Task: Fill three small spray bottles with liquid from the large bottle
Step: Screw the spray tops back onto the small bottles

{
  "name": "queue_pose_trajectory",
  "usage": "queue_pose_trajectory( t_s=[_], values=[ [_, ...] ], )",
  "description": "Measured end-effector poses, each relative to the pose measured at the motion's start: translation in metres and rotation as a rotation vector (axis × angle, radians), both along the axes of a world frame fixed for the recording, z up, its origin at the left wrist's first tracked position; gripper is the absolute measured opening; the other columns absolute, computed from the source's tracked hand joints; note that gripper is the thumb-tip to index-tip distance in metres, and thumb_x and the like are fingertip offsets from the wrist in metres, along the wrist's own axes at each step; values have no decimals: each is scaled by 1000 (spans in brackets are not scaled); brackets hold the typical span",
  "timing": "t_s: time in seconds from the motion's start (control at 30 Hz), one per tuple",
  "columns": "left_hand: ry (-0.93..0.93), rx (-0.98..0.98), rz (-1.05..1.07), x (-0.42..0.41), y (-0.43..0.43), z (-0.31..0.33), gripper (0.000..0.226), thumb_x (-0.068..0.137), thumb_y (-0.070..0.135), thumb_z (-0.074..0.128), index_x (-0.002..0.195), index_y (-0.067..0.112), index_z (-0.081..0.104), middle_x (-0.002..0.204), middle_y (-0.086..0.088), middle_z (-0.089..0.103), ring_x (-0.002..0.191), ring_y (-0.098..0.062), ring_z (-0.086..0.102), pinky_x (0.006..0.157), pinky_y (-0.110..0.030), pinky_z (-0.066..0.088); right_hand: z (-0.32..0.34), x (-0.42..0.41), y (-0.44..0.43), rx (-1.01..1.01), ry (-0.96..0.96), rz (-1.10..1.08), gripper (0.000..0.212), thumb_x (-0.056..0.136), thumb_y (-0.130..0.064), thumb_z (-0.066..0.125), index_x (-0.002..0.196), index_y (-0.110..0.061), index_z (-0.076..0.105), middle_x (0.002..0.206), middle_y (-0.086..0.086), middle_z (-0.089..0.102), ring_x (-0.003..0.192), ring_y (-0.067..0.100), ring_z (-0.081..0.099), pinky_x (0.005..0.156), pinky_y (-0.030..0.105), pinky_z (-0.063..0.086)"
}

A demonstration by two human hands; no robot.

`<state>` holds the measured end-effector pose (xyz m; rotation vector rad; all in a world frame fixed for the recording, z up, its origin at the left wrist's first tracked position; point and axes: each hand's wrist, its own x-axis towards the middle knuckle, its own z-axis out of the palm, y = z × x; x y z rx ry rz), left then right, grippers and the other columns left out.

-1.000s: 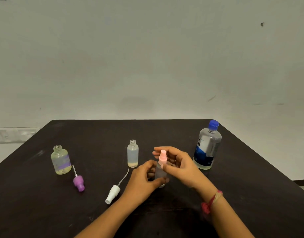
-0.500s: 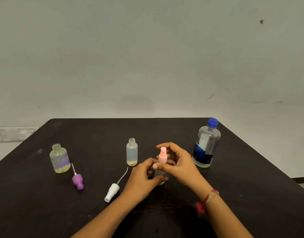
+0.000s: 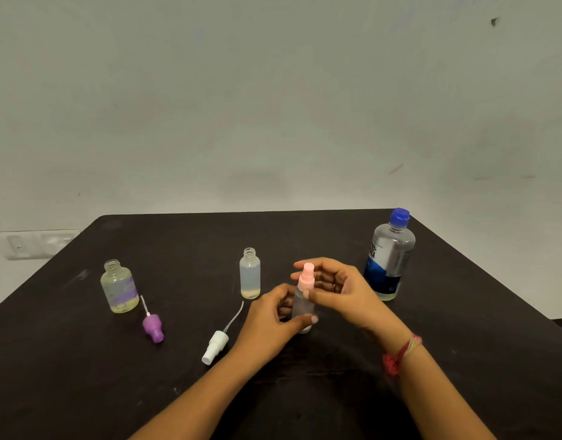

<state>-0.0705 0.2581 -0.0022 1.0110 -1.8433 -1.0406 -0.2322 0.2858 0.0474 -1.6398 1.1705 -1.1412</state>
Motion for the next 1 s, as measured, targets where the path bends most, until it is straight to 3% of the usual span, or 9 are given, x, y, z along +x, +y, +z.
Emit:
queue_pose_trajectory(
  t_s=[0.17,0.47,0.63,0.7,0.83,1.0],
  values=[
    [-14,3,-8,0,0,-1,32,76,29,77,102,31,59,101,13,69,95,6,62,85,-16,51,-1,1,-2,21,-8,-37,41,81,2,67,115,-19,61,108,0,71,105,8,65,90,26,53],
    [4,-22,-13,0,-2,-2,30,74,25,79,99,29,63,99,12,70,95,3,64,87,-21,52,-2,6,-3,-43,28,-150,43,68,-6,82,105,-21,64,96,4,67,92,16,68,80,26,56],
    [32,19,-30,1,-3,-2,28,74,17,78,97,26,64,99,10,72,96,-5,67,90,-33,54,-2,7,-1,-24,66,-80,56,70,-11,82,116,-31,59,116,-1,61,105,11,63,85,24,54],
    [33,31,-29,1,-3,-2,31,73,18,79,99,27,64,100,11,72,96,-4,67,89,-31,55,1,5,0,-7,64,-22,57,76,-7,76,123,-31,55,122,-4,60,111,7,61,88,23,52],
    [5,37,-16,0,-2,-1,35,73,25,79,102,32,61,98,13,70,94,7,63,81,-13,50,4,2,1,20,62,7,51,84,3,63,125,-27,53,117,-3,66,111,5,61,90,21,50],
    [16,35,-6,0,-3,-2,34,72,26,80,101,32,62,97,14,71,95,3,65,88,-21,53,2,2,-1,-6,58,-54,42,80,-4,71,115,-23,61,104,0,71,102,8,66,86,22,53]
  ],
)
